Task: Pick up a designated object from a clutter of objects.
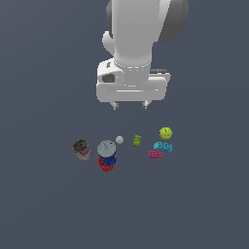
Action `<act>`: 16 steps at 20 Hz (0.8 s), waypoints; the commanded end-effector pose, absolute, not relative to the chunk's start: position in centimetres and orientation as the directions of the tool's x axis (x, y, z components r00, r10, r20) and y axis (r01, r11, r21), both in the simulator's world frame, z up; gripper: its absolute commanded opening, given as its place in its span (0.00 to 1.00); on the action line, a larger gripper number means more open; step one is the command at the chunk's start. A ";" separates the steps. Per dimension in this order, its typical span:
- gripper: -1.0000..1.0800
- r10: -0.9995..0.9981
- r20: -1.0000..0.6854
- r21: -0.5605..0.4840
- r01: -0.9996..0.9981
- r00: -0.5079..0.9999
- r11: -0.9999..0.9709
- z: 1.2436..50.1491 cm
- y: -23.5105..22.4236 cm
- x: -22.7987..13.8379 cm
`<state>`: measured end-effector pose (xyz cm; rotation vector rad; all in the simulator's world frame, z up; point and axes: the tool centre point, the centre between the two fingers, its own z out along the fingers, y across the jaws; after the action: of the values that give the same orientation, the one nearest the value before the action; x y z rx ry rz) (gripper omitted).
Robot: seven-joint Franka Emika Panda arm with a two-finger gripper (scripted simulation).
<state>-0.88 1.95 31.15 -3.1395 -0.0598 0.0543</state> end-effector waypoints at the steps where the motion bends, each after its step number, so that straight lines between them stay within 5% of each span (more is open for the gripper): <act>1: 0.96 0.038 -0.035 -0.002 0.038 0.999 -0.999 31.1 2.0 -0.9; 16: 0.96 0.060 -0.050 0.003 0.060 0.997 -0.998 29.9 0.6 -1.0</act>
<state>-0.99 0.62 29.90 -3.1443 -0.0928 0.0797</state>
